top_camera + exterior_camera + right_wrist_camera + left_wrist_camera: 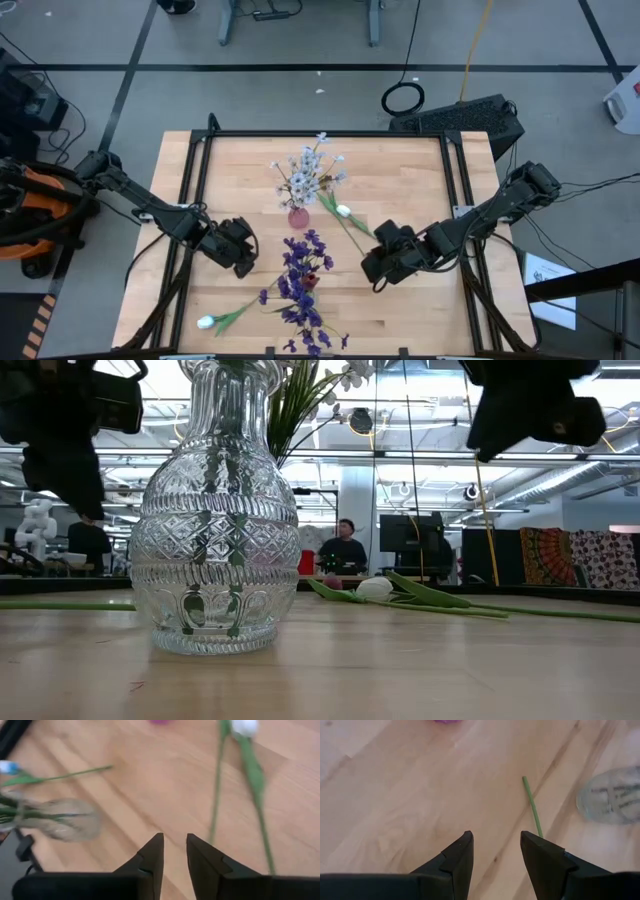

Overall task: Sort flowers into vase by color
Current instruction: Put the bottom white flower into the pink vase

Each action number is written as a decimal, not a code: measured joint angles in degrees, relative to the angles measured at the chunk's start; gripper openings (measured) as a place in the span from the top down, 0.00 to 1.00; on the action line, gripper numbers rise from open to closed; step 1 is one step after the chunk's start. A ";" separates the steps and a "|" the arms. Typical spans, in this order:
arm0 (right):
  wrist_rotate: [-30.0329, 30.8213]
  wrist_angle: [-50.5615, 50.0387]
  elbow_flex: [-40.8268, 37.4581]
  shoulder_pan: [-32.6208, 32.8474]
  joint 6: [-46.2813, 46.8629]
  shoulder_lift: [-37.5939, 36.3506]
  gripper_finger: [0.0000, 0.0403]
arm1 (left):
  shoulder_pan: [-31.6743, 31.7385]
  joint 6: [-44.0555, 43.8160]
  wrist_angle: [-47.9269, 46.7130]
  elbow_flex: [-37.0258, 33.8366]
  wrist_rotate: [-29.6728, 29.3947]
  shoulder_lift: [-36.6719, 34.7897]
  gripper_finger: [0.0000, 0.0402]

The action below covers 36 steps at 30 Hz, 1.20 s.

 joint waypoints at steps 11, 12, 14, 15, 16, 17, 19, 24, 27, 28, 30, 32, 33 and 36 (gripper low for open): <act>0.29 -1.41 0.00 0.02 0.52 0.00 0.83 | -0.20 31.96 0.04 0.00 18.09 0.00 0.58; 0.29 -1.41 0.00 0.02 0.52 0.00 0.83 | -0.36 37.30 0.06 0.00 19.23 0.00 0.58; 0.29 -1.41 0.00 0.02 0.55 0.00 0.83 | -0.98 48.21 0.10 0.00 21.19 0.00 0.58; 0.29 -1.41 0.00 0.02 0.82 0.00 0.83 | -1.33 53.36 0.13 0.00 22.02 0.00 0.58; 0.29 -1.41 0.00 0.02 1.19 0.02 0.83 | -1.67 58.10 0.18 0.00 22.40 0.00 0.58; 0.29 -1.41 0.00 0.02 1.68 0.02 0.83 | -2.13 61.99 0.37 0.00 22.49 0.00 0.58; 0.29 -1.40 0.00 0.02 3.06 0.01 0.83 | -3.22 69.07 1.65 0.00 22.48 0.01 0.58; 0.29 -1.37 0.00 0.02 7.96 0.02 0.83 | -6.46 86.65 7.35 0.00 22.24 1.13 0.58; 0.32 -1.34 0.00 0.02 11.11 0.20 0.83 | -7.55 96.89 9.48 0.00 21.28 2.93 0.58; 0.31 -1.33 0.00 0.02 11.84 0.22 0.83 | -7.75 100.27 9.65 0.00 20.56 3.64 0.58; 0.74 -1.17 0.00 0.02 13.16 0.22 0.83 | -8.21 106.94 10.41 0.00 18.34 5.10 0.58; 1.80 -0.79 0.00 0.08 13.92 0.22 0.83 | -8.67 113.58 11.41 0.00 15.28 6.49 0.58; 2.39 -0.40 0.00 0.13 14.36 0.22 0.83 | -8.81 116.91 11.71 0.00 13.75 7.19 0.58; 3.65 0.45 0.00 0.15 15.62 0.22 0.83 | -8.92 125.89 12.61 0.00 10.91 9.38 0.58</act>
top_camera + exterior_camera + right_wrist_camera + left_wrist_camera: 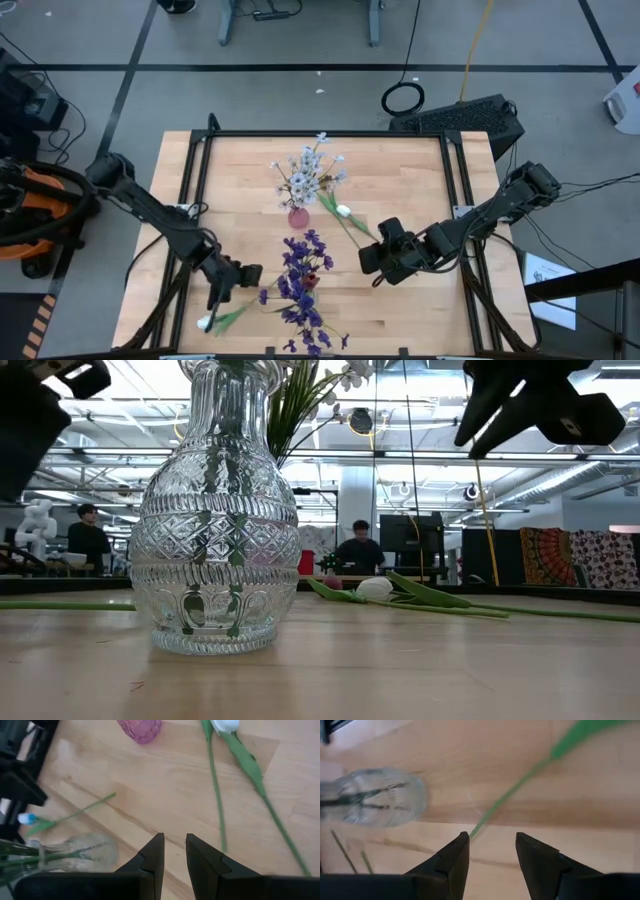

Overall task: Sort flowers into vase by color
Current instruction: Put the bottom white flower into the pink vase

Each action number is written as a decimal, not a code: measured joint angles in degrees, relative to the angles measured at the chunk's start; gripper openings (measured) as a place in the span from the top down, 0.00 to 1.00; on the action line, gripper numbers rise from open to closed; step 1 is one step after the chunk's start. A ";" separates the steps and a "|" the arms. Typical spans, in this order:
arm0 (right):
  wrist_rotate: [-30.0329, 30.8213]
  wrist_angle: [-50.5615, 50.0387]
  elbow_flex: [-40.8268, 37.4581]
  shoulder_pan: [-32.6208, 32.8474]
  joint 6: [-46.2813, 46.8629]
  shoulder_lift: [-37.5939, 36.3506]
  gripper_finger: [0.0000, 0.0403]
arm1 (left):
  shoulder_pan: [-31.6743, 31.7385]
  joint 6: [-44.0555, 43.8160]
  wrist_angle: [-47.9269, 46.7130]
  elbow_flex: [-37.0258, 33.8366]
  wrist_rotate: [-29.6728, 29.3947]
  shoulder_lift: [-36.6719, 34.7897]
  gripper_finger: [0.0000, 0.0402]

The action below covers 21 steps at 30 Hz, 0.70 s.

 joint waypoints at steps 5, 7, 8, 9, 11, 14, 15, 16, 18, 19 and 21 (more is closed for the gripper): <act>0.24 2.73 0.00 0.00 0.75 0.00 0.83 | -0.52 11.21 0.42 0.01 -3.60 4.86 0.58; 0.24 3.78 0.00 0.00 0.75 0.00 0.83 | -1.00 14.49 2.49 0.02 -5.88 7.11 0.58; 0.24 4.44 0.00 0.00 0.77 0.00 0.83 | -1.33 15.74 3.45 0.02 -6.61 8.11 0.58; 0.24 5.09 0.00 0.00 0.77 0.00 0.83 | -1.68 16.35 4.83 0.02 -7.42 8.97 0.58; 0.22 5.78 0.00 0.00 1.41 0.00 0.83 | -2.45 17.23 8.39 0.02 -8.27 10.28 0.58; 0.20 6.06 0.00 0.00 2.98 0.00 0.83 | -3.63 17.31 11.87 0.02 -8.31 11.28 0.58; 0.20 6.06 -0.02 0.00 3.28 0.00 0.83 | -3.80 17.31 12.06 0.04 -8.31 11.41 0.58; 0.20 6.29 -0.02 0.00 3.30 0.00 0.83 | -4.01 17.33 11.88 0.03 -8.35 11.41 0.58; 0.22 6.94 -0.02 0.00 3.33 0.00 0.83 | -4.08 17.31 11.77 0.04 -8.35 11.42 0.58; 0.22 7.23 -0.02 0.00 3.33 0.00 0.83 | -4.11 17.31 11.73 0.04 -8.35 11.41 0.58; 0.83 8.44 -0.04 0.00 3.31 0.00 0.83 | -4.39 17.31 11.75 0.04 -8.35 11.41 0.60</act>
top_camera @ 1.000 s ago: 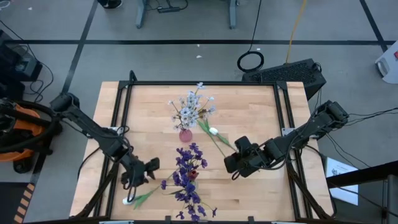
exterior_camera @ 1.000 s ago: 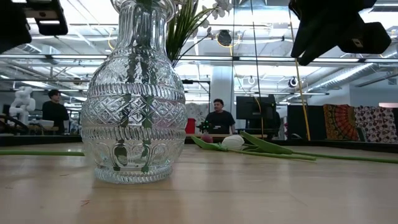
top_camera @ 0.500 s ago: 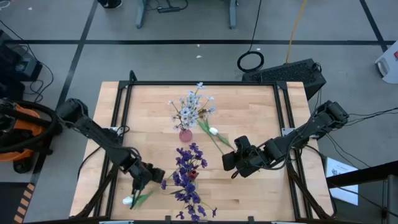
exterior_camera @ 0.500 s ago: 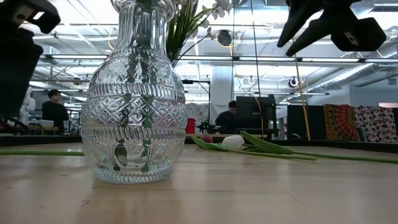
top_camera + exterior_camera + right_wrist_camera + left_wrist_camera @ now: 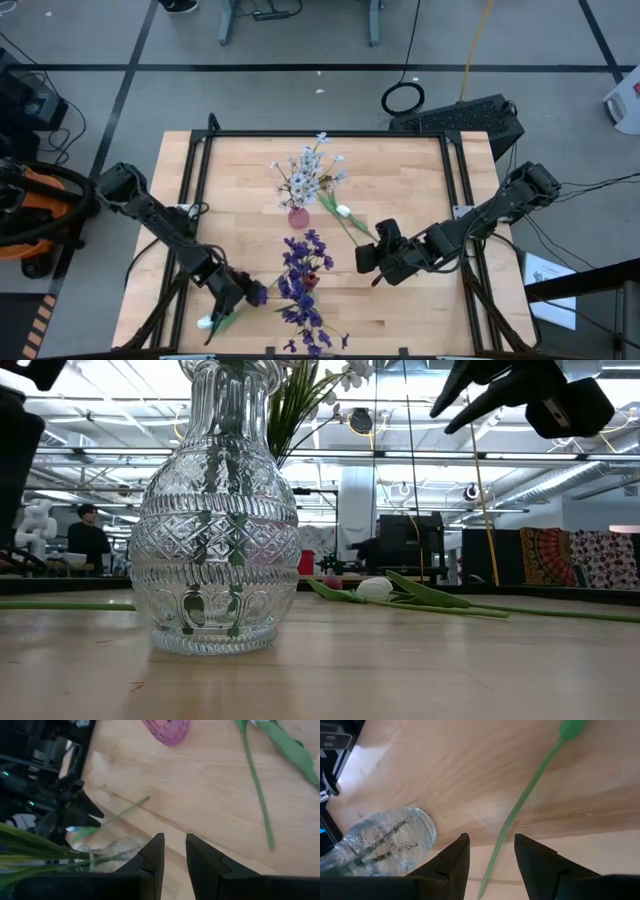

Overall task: Sort flowers into vase by color
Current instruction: Put the bottom white flower into the pink vase

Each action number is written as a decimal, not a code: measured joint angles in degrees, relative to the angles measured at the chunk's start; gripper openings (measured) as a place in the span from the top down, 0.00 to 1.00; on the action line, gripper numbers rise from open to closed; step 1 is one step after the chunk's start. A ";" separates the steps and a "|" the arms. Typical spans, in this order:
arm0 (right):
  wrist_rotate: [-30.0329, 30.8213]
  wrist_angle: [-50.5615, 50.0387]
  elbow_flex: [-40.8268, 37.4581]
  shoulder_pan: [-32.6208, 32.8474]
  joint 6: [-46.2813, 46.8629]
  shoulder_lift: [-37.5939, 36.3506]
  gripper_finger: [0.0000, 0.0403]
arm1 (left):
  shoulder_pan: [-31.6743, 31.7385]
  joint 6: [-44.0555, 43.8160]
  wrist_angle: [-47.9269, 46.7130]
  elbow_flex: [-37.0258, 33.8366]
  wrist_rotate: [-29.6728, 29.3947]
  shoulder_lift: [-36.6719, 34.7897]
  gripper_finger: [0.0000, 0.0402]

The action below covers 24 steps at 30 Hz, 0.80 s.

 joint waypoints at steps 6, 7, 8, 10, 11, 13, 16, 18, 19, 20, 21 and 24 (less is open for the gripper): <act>2.36 1.25 0.00 0.00 -0.01 0.00 0.83 | -0.73 0.25 0.00 -0.01 1.44 0.02 0.69; 2.41 1.31 0.00 -0.01 -0.01 0.00 0.83 | -0.85 0.71 0.02 0.00 1.54 0.02 0.71; 2.41 1.31 0.00 0.00 -0.01 0.00 0.83 | -0.88 1.70 0.03 -0.01 1.60 0.02 0.72; 2.41 1.45 0.00 0.00 -0.01 0.00 0.83 | -0.88 3.23 0.30 -0.02 1.97 0.52 0.75; 2.41 1.63 0.00 0.00 -0.01 0.00 0.83 | -0.88 3.49 0.64 0.00 2.21 1.13 0.76; 2.39 2.47 0.00 0.00 -0.02 0.00 0.83 | -1.04 3.58 1.64 0.00 2.48 2.90 0.78; 2.41 3.54 0.00 0.00 -0.13 0.00 0.83 | -1.41 6.08 2.45 0.01 1.78 6.55 0.80; 2.37 3.91 0.00 0.00 -0.14 0.00 0.83 | -1.77 6.23 2.94 0.46 0.11 8.59 0.80; 2.36 3.91 0.00 0.00 -0.14 0.00 0.83 | -1.89 5.95 2.88 0.77 -0.40 9.47 0.80; 2.36 3.96 0.00 0.00 -0.25 0.00 0.83 | -2.13 5.90 2.56 1.07 -1.30 10.14 0.80; 2.37 4.00 0.00 0.00 -0.25 0.00 0.83 | -2.41 5.87 1.99 1.56 -2.24 10.71 0.80; 2.39 3.99 0.00 0.00 -0.44 0.00 0.83 | -2.91 3.07 -0.12 2.68 -2.79 11.17 0.82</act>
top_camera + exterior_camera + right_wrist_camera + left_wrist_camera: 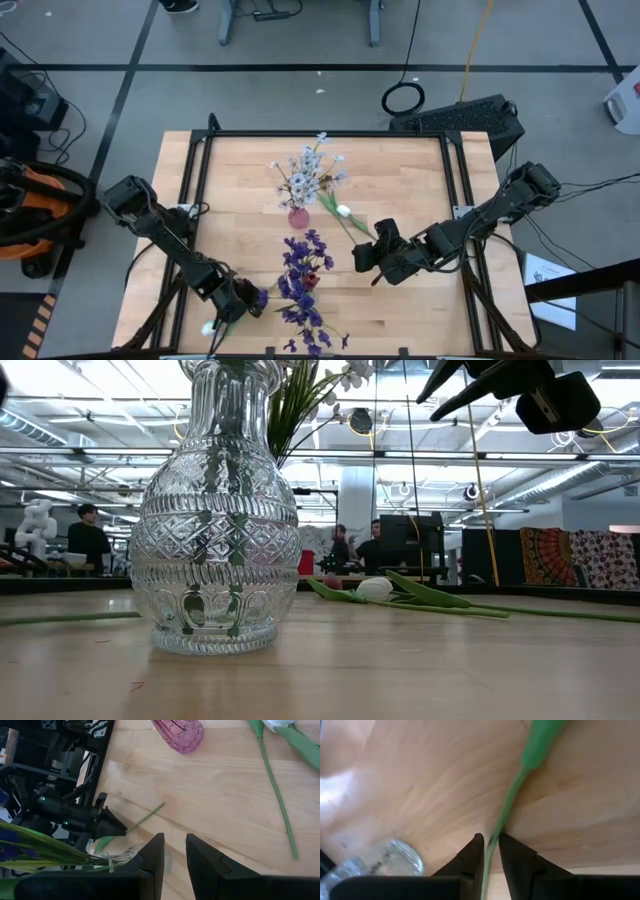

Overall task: Sort flowers into vase by color
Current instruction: Put the bottom white flower into the pink vase

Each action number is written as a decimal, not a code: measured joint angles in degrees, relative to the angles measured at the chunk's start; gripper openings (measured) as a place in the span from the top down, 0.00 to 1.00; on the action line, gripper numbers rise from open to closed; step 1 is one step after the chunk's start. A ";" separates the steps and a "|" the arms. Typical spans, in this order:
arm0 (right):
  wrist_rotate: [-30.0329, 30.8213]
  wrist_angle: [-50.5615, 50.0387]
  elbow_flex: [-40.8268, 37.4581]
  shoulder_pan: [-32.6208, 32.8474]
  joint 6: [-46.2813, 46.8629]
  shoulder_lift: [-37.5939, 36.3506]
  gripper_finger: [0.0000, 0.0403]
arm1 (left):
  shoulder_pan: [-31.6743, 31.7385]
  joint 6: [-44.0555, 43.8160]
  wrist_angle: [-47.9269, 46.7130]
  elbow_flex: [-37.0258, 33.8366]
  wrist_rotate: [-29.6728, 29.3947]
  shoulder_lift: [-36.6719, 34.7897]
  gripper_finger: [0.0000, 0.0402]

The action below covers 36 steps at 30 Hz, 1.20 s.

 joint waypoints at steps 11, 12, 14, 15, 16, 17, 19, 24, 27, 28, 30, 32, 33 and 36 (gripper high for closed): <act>0.40 -0.01 0.00 0.00 -1.05 0.00 0.83 | 0.41 -18.68 -11.79 2.07 -2.47 0.00 0.99; 0.93 -0.02 0.00 0.00 -1.14 0.00 0.83 | 0.55 -20.25 -12.29 2.06 -2.84 -0.03 0.99; 1.36 -0.01 0.00 0.00 -1.41 0.00 0.83 | 0.69 -22.88 -13.03 2.06 -3.58 -0.04 0.99; 1.42 -0.04 0.00 0.00 -1.68 0.00 0.83 | 0.69 -24.33 -13.86 2.05 -4.27 -0.25 0.99; 1.44 -0.06 0.00 0.00 -1.90 0.00 0.83 | 0.74 -25.87 -15.18 2.02 -4.92 -0.39 0.99; 1.48 -0.04 0.00 0.00 -2.28 0.00 0.83 | 0.98 -27.66 -16.45 2.00 -5.31 -0.54 1.00; 1.49 -0.06 0.00 0.00 -2.80 0.00 0.83 | 1.35 -32.17 -19.56 2.00 -5.97 -0.87 1.00; 1.40 -0.06 0.00 0.00 -4.00 0.00 0.83 | 1.72 -44.67 -30.43 1.76 -6.46 -3.13 1.00; 0.99 -0.05 0.00 0.31 -4.11 0.00 0.83 | 1.79 -54.67 -35.76 1.29 -5.12 -5.93 1.00; 0.99 -0.13 0.00 0.57 -4.22 0.00 0.83 | 1.79 -58.02 -37.74 1.06 -4.44 -7.14 1.00; 1.01 -0.75 0.00 1.24 -4.93 0.00 0.83 | 1.76 -64.93 -40.51 1.25 -4.49 -10.08 1.00; 1.00 -1.56 0.00 1.85 -5.61 0.00 0.83 | 1.72 -70.96 -45.06 1.46 -4.94 -12.86 1.00; 0.97 -1.93 0.00 2.15 -5.84 0.00 0.83 | 1.78 -71.86 -46.31 1.30 -4.97 -14.06 1.00; 0.92 -2.88 0.00 2.73 -6.56 0.00 0.83 | 2.73 -75.31 -46.54 2.75 -6.90 -17.43 1.00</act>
